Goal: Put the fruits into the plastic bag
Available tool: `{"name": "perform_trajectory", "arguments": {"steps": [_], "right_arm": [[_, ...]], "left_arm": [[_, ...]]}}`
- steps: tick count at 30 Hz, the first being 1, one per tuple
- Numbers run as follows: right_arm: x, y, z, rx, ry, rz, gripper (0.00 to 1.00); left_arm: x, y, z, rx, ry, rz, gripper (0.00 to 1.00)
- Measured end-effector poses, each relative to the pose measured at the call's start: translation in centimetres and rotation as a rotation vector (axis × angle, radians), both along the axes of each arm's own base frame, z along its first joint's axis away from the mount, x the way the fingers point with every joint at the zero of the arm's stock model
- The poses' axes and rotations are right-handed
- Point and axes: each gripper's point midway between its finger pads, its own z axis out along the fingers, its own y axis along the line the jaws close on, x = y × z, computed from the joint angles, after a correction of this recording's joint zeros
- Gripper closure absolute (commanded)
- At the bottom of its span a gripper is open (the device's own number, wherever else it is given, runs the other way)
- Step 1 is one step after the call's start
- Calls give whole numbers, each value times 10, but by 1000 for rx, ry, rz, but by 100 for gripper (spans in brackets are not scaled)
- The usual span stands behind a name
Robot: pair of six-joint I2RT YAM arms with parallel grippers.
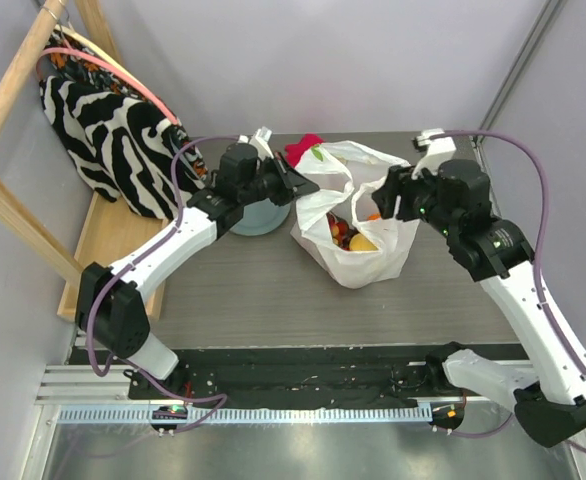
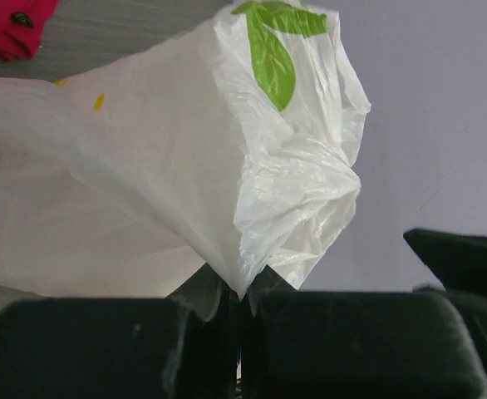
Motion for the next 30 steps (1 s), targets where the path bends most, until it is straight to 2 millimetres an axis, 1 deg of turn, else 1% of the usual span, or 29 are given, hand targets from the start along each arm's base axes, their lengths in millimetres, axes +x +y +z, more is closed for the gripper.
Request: {"name": "perform_trajectory", "arguments": {"steps": [1, 3, 5, 7, 10, 13, 17, 21, 25, 28, 30], "right_arm": [[-6, 15, 6, -12, -18, 59, 37], [-13, 41, 10, -41, -32, 151, 37], [-18, 66, 4, -77, -19, 232, 37], [-16, 78, -14, -132, 25, 254, 36], [-8, 78, -48, -229, 107, 231, 35], [-7, 70, -71, -315, 159, 221, 34], [-9, 66, -80, -392, 165, 238, 32], [-11, 69, -89, -457, 164, 276, 29], [-11, 69, -105, -551, 173, 307, 28], [-5, 64, -117, -659, 179, 290, 28], [1, 58, -127, -741, 183, 262, 30]], "left_arm": [[2, 2, 2, -11, 2, 7, 100], [5, 7, 3, -25, 7, 19, 100], [7, 11, 1, -39, 23, 30, 100], [9, 16, -3, -46, 42, 41, 100], [12, 21, -6, -51, 58, 53, 100], [13, 23, -6, -56, 63, 57, 100], [12, 22, -5, -68, 71, 51, 100], [12, 21, -4, -72, 69, 50, 100], [12, 21, -3, -73, 68, 47, 100], [12, 22, -3, -74, 69, 46, 100], [13, 22, -3, -74, 69, 47, 100]]}}
